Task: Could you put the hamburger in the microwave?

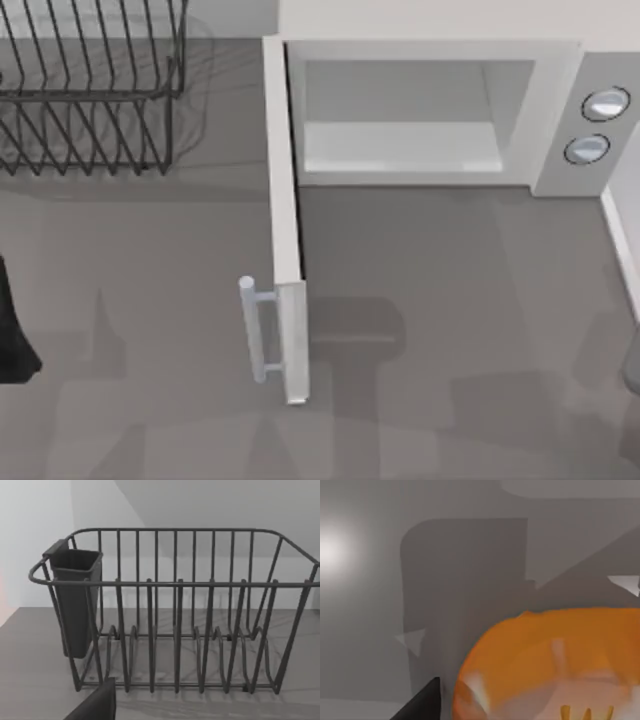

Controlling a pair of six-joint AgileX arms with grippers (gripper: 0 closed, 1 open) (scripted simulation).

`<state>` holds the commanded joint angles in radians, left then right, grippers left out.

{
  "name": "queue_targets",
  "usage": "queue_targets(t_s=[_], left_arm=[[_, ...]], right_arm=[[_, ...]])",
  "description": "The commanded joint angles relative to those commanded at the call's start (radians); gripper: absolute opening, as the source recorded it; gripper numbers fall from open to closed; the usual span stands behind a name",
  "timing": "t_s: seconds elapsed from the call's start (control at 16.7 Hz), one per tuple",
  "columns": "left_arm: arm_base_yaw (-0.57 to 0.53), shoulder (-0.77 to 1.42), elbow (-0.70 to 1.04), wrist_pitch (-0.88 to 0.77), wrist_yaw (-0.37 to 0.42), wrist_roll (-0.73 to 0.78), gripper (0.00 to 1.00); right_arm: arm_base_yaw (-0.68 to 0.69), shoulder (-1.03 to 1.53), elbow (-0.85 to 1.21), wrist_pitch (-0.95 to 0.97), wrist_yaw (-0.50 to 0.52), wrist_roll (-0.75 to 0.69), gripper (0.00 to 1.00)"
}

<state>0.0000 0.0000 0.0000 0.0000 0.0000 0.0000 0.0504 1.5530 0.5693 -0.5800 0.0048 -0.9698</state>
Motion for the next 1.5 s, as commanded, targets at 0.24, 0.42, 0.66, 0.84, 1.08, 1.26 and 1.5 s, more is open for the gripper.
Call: queue_targets(t_s=[0.24,0.42,0.66,0.84,1.08,1.26,1.5], left_arm=[[0.000,0.000,0.000,0.000,0.000,0.000,1.00],[0.000,0.000,0.000,0.000,0.000,0.000,1.00],[0.000,0.000,0.000,0.000,0.000,0.000,1.00],[0.000,0.000,0.000,0.000,0.000,0.000,1.00],[0.000,0.000,0.000,0.000,0.000,0.000,1.00],[0.000,0.000,0.000,0.000,0.000,0.000,1.00],[0.000,0.000,0.000,0.000,0.000,0.000,1.00]], right_arm=[[0.000,0.004,-0.004,0.006,0.000,0.000,1.00],[0.000,0.004,-0.004,0.006,0.000,0.000,0.77],[0.000,0.004,-0.004,0.006,0.000,0.000,0.47],[0.000,0.004,-0.004,0.006,0.000,0.000,0.25],[0.000,0.004,-0.004,0.006,0.000,0.000,0.00],[0.000,0.004,-0.004,0.006,0.000,0.000,0.00],[0.000,0.004,-0.004,0.006,0.000,0.000,0.00]])
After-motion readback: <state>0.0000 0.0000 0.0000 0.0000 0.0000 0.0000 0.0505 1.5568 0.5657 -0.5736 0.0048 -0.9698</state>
